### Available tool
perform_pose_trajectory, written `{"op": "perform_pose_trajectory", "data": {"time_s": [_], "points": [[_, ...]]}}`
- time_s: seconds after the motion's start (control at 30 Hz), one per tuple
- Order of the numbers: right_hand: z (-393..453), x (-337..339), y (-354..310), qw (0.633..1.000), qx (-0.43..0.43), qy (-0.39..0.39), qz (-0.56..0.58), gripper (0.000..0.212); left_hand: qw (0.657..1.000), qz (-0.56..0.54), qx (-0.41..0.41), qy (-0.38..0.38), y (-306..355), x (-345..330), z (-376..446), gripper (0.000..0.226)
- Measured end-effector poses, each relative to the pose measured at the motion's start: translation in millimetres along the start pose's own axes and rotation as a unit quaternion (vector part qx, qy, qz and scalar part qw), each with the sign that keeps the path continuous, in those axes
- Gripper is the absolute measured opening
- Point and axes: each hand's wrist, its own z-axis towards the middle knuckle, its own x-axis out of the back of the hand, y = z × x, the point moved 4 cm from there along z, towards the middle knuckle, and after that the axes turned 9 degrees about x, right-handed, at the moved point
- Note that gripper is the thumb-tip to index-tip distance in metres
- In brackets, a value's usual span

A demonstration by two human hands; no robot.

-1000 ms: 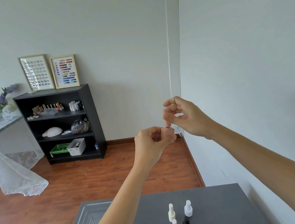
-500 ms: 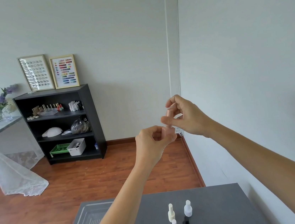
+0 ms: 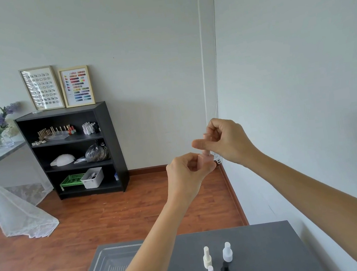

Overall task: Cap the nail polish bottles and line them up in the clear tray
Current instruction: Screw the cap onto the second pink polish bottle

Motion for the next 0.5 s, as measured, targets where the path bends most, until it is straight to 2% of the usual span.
{"op": "perform_pose_trajectory", "data": {"time_s": [0.1, 0.2, 0.27, 0.33, 0.43, 0.5], "points": [[-1.6, -2.3, 4.9, 0.994, -0.022, -0.074, 0.075, 0.048, 0.999, -0.01, 0.014, -0.036, -0.3, 1.4, 2.1, 0.015], [-3.7, -0.8, 9.0, 0.959, -0.026, -0.16, 0.232, 0.045, 0.994, -0.032, 0.051, -0.087, -2.7, 7.3, 5.0, 0.015], [-4.9, 0.3, 9.6, 0.944, -0.016, -0.178, 0.278, 0.036, 0.993, -0.034, 0.051, -0.103, -3.2, 9.3, 4.2, 0.014], [-4.6, -1.4, 10.5, 0.947, -0.017, -0.163, 0.276, 0.029, 0.995, -0.022, 0.043, -0.084, -2.1, 8.4, 1.6, 0.013], [-2.9, -1.6, 10.5, 0.969, -0.022, -0.079, 0.235, 0.021, 1.0, -0.004, 0.02, -0.018, -3.2, 5.3, -1.5, 0.014], [-3.6, -0.8, 7.8, 0.982, -0.012, -0.023, 0.186, 0.03, 1.0, 0.004, 0.003, 0.01, -2.9, 3.6, -1.9, 0.016]]}}
